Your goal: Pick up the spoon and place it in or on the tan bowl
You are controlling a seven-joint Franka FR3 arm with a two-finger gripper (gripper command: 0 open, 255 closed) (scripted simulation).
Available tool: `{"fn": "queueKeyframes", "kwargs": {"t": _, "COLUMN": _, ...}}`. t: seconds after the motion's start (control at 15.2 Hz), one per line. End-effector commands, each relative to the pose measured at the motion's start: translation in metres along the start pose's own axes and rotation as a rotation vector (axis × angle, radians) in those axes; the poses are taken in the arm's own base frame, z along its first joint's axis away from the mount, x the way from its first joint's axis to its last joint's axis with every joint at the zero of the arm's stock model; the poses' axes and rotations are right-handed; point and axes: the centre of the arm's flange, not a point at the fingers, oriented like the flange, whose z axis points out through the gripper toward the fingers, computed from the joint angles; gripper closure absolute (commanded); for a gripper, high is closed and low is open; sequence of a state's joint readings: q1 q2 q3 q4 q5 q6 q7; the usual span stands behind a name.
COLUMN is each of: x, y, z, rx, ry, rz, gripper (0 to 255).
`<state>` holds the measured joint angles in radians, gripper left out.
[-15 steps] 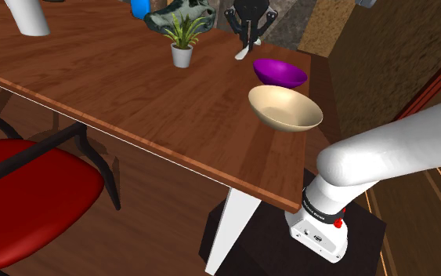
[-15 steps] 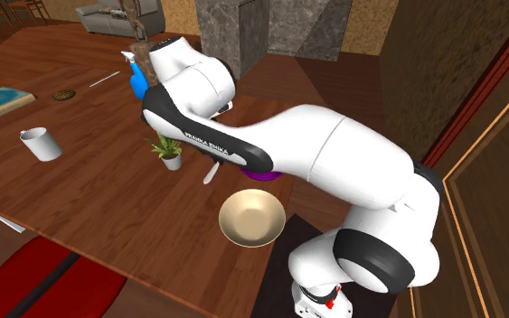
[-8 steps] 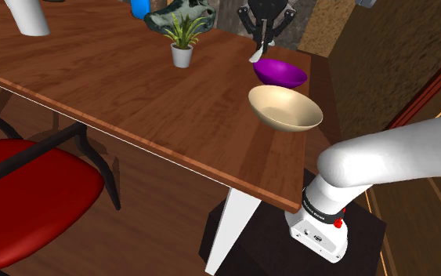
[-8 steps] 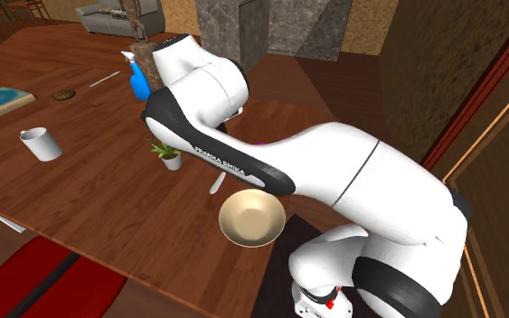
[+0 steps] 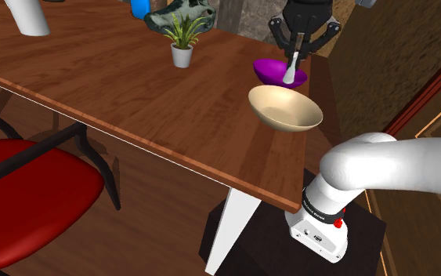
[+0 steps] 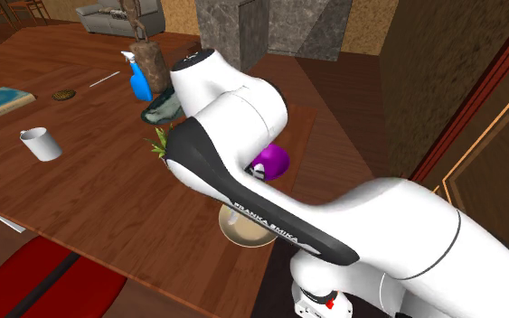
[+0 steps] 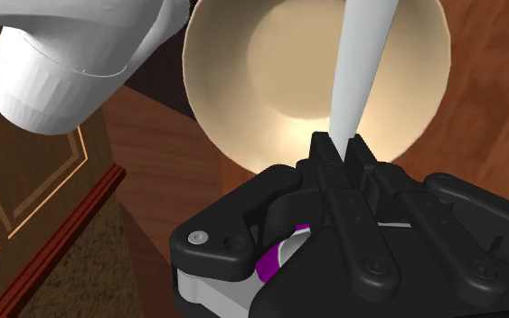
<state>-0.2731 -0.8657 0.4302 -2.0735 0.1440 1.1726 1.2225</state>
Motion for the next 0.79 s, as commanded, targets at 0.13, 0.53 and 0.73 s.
{"fn": "queueKeyframes", "kwargs": {"t": 0.13, "x": -0.014, "y": 0.015, "z": 0.012, "rx": 0.0, "ry": -0.001, "rz": 0.0, "gripper": 255}}
{"fn": "queueKeyframes", "kwargs": {"t": 0.53, "x": -0.019, "y": 0.01, "z": 0.043, "rx": 0.0, "ry": -0.001, "rz": 0.0, "gripper": 255}}
{"fn": "queueKeyframes", "kwargs": {"t": 0.73, "x": -0.021, "y": 0.008, "z": 0.059, "rx": 0.0, "ry": -0.001, "rz": 0.0, "gripper": 255}}
